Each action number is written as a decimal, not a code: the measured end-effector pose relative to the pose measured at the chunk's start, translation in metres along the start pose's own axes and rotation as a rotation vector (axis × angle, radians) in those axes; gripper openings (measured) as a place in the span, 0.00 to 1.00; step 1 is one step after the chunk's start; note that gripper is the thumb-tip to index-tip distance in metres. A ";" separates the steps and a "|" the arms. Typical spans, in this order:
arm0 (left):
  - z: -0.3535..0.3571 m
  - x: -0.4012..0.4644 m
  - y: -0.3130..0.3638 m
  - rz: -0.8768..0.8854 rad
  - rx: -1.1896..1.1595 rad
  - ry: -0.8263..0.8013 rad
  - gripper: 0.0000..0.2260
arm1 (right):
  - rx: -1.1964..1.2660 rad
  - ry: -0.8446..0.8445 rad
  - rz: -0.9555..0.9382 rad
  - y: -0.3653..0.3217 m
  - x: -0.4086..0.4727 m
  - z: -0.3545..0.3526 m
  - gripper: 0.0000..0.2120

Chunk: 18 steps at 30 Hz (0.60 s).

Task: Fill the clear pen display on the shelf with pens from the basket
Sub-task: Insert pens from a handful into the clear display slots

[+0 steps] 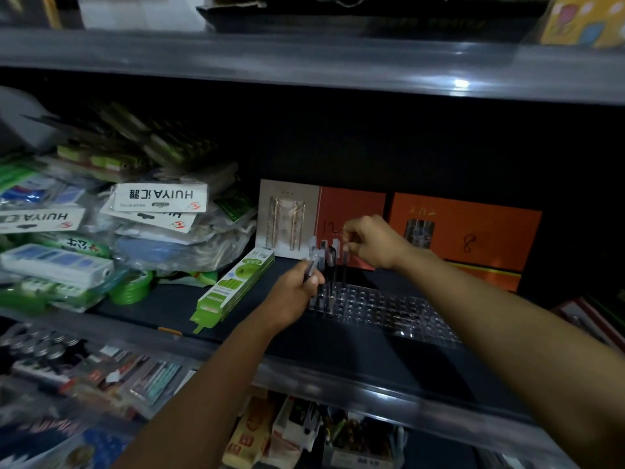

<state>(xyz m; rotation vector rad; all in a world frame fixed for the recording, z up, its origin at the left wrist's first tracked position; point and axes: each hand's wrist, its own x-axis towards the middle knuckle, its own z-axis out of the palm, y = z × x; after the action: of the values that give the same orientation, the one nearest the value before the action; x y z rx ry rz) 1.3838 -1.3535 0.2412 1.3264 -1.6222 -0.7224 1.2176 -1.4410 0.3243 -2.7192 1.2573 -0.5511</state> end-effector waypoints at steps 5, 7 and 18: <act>0.001 0.001 0.003 0.004 0.001 0.007 0.06 | -0.025 0.065 -0.046 -0.005 -0.005 -0.013 0.09; 0.001 0.001 0.005 0.012 0.001 0.012 0.06 | 0.049 0.113 -0.107 -0.015 -0.010 -0.021 0.08; 0.005 -0.005 0.032 0.044 -0.016 0.000 0.05 | 0.198 -0.042 -0.224 -0.053 -0.033 -0.039 0.02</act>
<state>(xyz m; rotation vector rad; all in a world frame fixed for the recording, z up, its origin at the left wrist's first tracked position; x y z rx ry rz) 1.3651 -1.3408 0.2651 1.2759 -1.6371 -0.7076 1.2223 -1.3788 0.3635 -2.7024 0.8440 -0.6007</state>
